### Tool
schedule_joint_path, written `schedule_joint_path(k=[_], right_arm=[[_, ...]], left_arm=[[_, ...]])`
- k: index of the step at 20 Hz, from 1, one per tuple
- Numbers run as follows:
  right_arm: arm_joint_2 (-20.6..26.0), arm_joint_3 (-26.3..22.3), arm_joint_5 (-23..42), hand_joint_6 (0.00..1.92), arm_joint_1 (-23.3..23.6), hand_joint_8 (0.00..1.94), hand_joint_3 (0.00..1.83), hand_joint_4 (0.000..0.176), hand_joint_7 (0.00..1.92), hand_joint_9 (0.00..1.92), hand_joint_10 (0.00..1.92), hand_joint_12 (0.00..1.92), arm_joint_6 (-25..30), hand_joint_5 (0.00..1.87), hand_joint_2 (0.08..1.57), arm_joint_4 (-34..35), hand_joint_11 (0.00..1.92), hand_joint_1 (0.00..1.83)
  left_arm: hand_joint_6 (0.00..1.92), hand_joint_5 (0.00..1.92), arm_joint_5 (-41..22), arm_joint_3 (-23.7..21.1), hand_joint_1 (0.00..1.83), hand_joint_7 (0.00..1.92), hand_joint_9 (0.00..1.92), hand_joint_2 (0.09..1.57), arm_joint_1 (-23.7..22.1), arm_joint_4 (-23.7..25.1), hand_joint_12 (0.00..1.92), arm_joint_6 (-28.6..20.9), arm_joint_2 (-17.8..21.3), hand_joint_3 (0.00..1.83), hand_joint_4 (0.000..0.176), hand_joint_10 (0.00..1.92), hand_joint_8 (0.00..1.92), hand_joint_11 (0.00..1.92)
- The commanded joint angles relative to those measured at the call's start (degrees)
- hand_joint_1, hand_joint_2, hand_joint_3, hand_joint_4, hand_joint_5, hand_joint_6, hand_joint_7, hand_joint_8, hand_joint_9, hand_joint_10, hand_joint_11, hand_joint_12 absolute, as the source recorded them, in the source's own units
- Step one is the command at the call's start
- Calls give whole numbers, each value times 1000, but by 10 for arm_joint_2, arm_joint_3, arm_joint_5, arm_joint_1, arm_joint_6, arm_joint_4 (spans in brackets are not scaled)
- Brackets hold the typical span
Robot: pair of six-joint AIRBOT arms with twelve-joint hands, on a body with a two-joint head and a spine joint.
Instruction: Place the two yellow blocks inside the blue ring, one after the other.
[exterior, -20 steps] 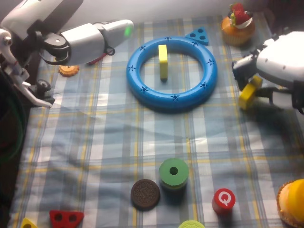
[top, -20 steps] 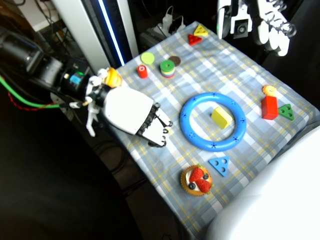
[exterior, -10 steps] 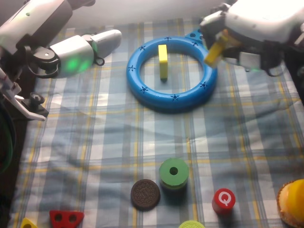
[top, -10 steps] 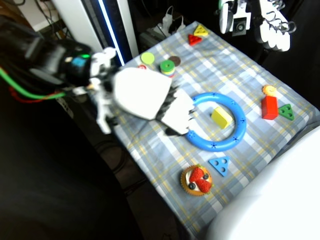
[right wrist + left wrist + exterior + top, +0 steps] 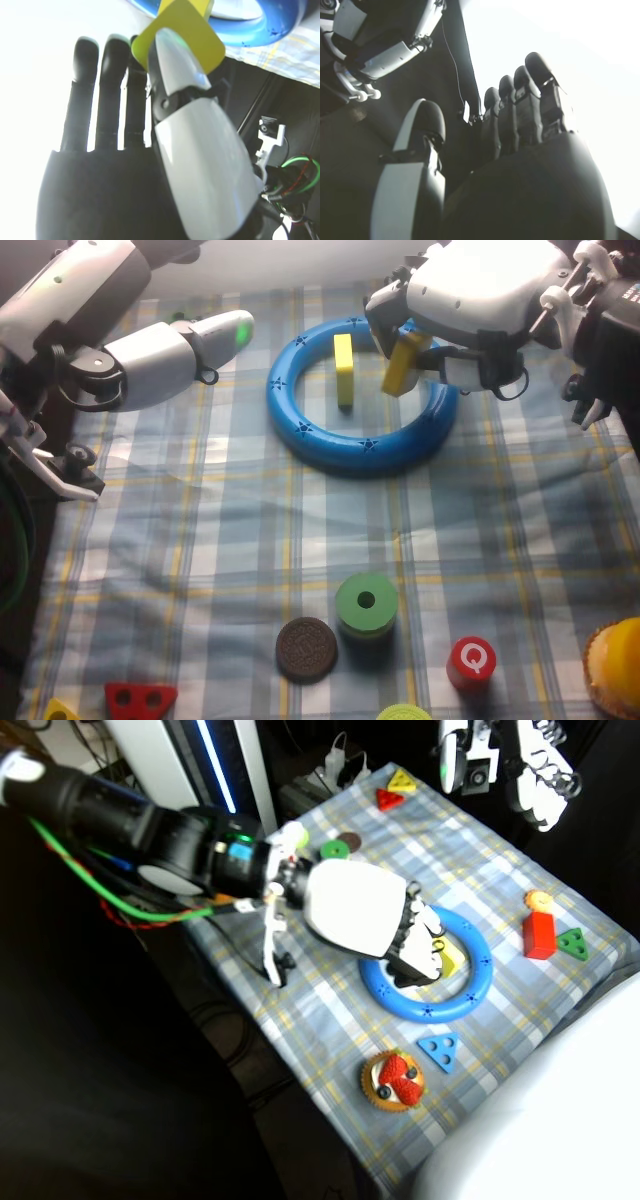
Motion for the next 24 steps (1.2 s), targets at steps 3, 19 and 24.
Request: schedule_joint_path(k=[3, 19, 24], right_arm=[[-1, 3, 61, 547, 11, 1078, 0, 0, 501, 367, 1258, 1762, 1, 392, 1243, -1, 89, 1071], [252, -207, 243, 0, -43, 0, 1, 30, 77, 84, 267, 1150, 23, 1, 1275, -31, 0, 499], [303, -246, 378, 0, -147, 0, 0, 55, 0, 0, 0, 16, 81, 0, 1279, -19, 0, 507]], left_arm=[[19, 399, -72, 4, 776, 314, 239, 1327, -2, 10, 874, -10, -4, 0, 0, 13, 7, 0], [1, 343, -121, -13, 762, 285, 208, 1310, 33, 8, 776, -43, 19, 0, 0, 13, 2, 0], [1, 266, -146, -14, 778, 220, 165, 1299, 50, 8, 637, -80, 23, 1, 0, 2, 0, 0]])
